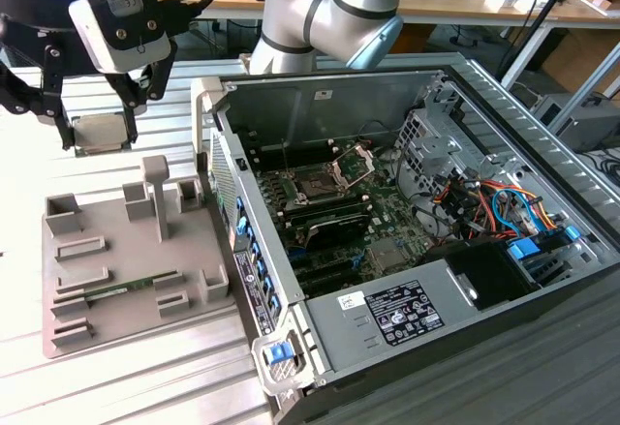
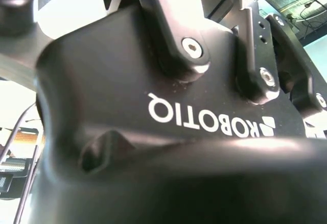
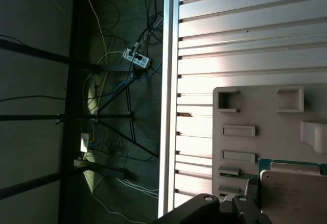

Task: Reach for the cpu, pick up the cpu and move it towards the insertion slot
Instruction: 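Pick up the cpu and move it towards the insertion slot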

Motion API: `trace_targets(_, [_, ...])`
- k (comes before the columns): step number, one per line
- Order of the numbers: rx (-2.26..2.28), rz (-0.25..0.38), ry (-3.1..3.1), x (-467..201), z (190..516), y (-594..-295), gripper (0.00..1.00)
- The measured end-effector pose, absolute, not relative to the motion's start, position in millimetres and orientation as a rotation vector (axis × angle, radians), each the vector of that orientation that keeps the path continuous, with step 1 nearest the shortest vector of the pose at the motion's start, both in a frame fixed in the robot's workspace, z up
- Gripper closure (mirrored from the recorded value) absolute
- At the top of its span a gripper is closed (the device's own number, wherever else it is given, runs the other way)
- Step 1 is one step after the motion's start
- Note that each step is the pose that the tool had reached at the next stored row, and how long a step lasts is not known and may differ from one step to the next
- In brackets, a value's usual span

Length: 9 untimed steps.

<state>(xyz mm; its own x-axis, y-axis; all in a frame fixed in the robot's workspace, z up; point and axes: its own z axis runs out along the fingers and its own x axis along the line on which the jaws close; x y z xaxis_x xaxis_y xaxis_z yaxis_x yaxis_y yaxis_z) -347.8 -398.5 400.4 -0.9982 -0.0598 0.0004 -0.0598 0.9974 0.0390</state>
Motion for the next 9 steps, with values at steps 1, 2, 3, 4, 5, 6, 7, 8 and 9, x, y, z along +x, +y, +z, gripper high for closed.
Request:
trace_targets(1, [0.094,-0.061,-3.138,-347.3,400.4,-398.5,0.45])
trace_targets(2, [0.094,-0.061,-3.138,-346.7,400.4,-398.5,0.45])
trace_targets(3, [0.094,-0.061,-3.138,-346.2,400.4,-398.5,0.45])
trace_targets(4, [0.094,-0.061,-3.138,-345.7,400.4,-398.5,0.45])
trace_targets(5, [0.094,-0.061,-3.138,-345.2,400.4,-398.5,0.45])
trace_targets(6, [0.094,-0.061,-3.138,-344.7,400.4,-398.5,0.45])
trace_targets(7, [0.094,-0.061,-3.138,-344.0,400.4,-398.5,0.45])
trace_targets(8, [0.094,-0.061,-3.138,-343.5,400.4,-398.5,0.45])
trace_targets(9, [0.094,-0.061,-3.138,-343.0,400.5,-398.5,0.45])
